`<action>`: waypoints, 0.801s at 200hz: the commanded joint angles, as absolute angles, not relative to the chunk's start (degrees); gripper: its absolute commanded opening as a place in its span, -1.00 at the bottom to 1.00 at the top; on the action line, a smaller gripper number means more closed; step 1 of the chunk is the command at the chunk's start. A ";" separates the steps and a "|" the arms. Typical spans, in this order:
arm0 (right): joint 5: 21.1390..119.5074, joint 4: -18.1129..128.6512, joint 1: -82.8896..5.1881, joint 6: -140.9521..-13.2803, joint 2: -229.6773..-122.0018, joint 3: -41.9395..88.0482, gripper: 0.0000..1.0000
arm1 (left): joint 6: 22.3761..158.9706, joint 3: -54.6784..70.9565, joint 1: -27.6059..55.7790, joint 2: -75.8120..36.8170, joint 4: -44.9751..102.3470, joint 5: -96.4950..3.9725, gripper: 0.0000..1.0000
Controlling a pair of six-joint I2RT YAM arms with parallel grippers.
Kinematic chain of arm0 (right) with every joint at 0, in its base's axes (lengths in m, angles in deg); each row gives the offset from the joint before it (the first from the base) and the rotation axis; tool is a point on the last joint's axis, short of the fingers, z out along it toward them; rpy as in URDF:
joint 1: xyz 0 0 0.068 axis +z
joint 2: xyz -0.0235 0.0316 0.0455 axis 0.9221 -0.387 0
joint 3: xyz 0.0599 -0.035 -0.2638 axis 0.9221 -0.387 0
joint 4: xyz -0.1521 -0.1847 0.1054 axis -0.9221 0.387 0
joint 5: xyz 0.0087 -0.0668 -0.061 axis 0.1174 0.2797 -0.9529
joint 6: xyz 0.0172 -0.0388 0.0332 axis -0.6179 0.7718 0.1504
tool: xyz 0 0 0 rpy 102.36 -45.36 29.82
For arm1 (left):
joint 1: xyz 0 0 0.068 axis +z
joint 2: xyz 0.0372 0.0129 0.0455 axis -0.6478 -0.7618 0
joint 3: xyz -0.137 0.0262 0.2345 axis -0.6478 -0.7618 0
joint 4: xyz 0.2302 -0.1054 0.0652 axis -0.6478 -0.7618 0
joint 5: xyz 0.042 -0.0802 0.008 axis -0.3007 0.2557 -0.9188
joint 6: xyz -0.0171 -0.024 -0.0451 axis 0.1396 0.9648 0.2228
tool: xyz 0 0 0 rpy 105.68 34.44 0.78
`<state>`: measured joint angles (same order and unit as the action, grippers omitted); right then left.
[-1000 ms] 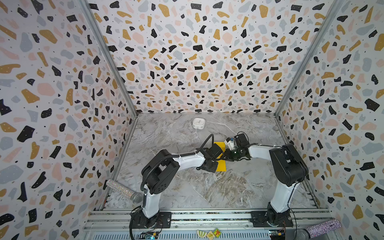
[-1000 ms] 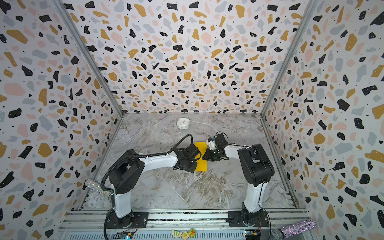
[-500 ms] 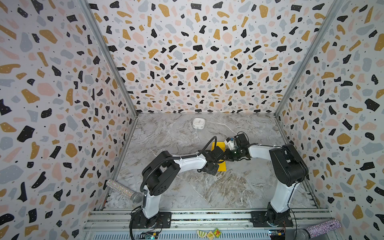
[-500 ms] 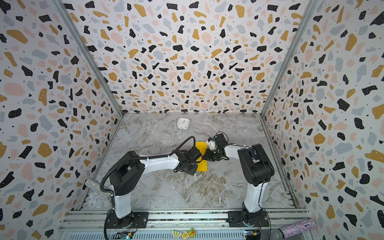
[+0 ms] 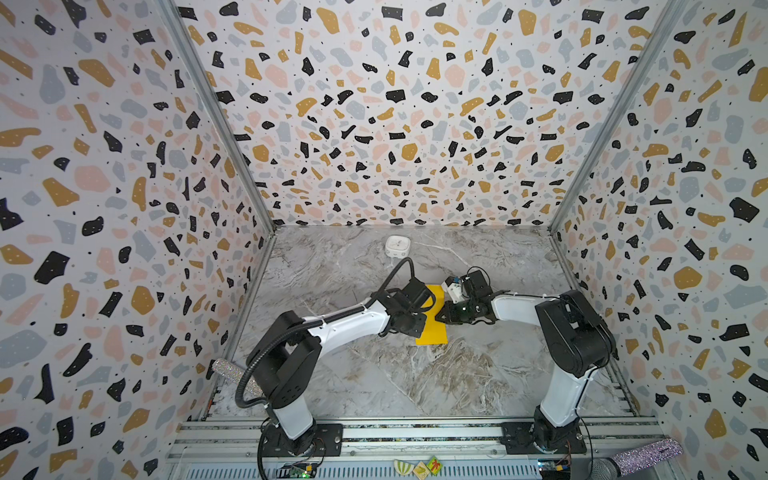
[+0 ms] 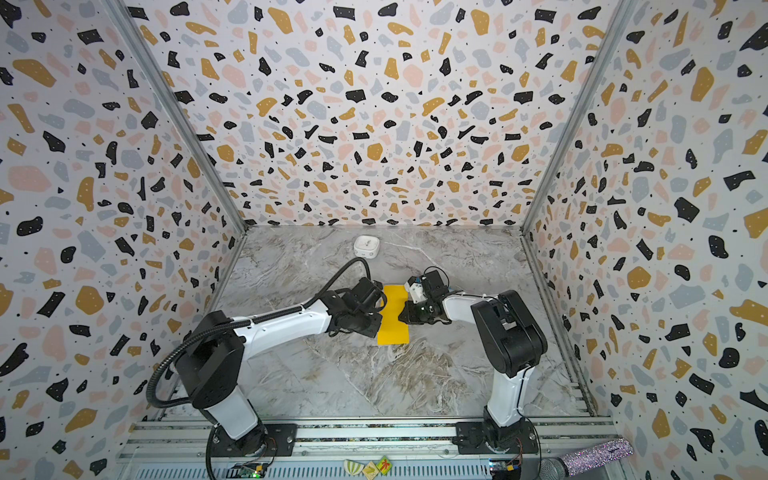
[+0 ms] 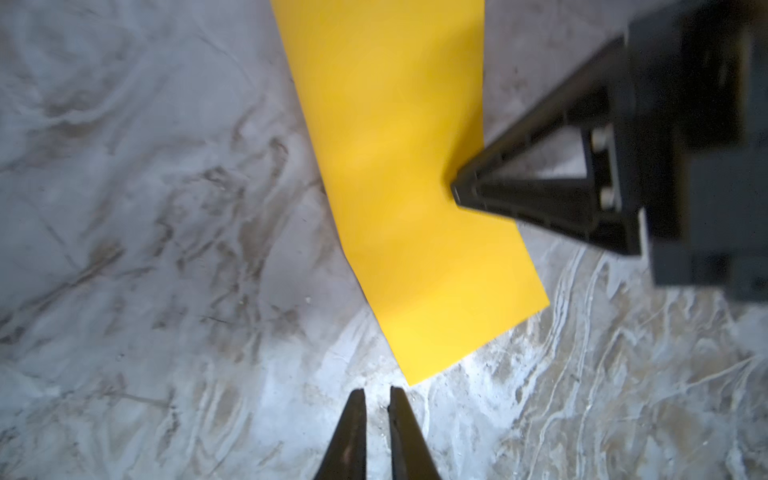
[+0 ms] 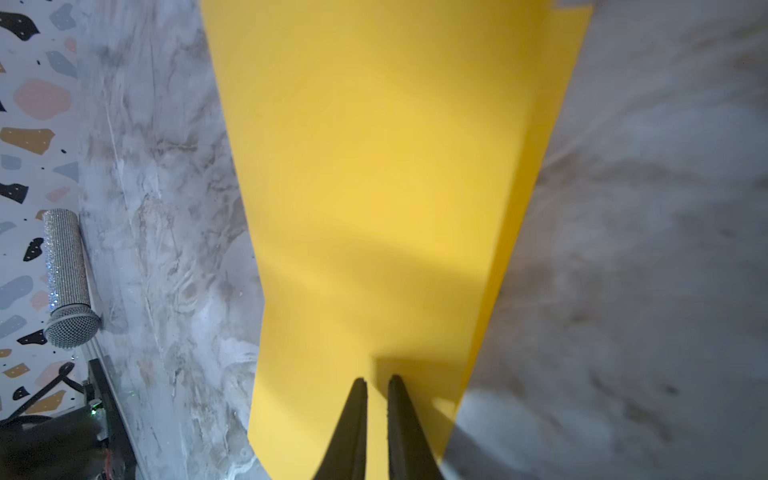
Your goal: Fold a paper plane with a square sheet of paper (pick it up from the middle)
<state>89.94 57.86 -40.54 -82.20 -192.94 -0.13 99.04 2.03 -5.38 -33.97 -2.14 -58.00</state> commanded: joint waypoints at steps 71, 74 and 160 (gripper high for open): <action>87.91 66.93 -37.17 -81.30 -191.53 -7.24 -0.71 | 101.84 -0.24 -3.44 -40.02 10.14 -45.95 -0.78; 87.97 66.97 -37.13 -81.35 -191.65 -7.11 -0.71 | 101.80 -0.11 -3.42 -40.39 10.14 -45.94 -0.78; 89.05 67.70 -37.44 -81.21 -191.95 -4.03 -0.71 | 101.02 0.35 -3.48 -45.93 7.16 -49.66 -0.83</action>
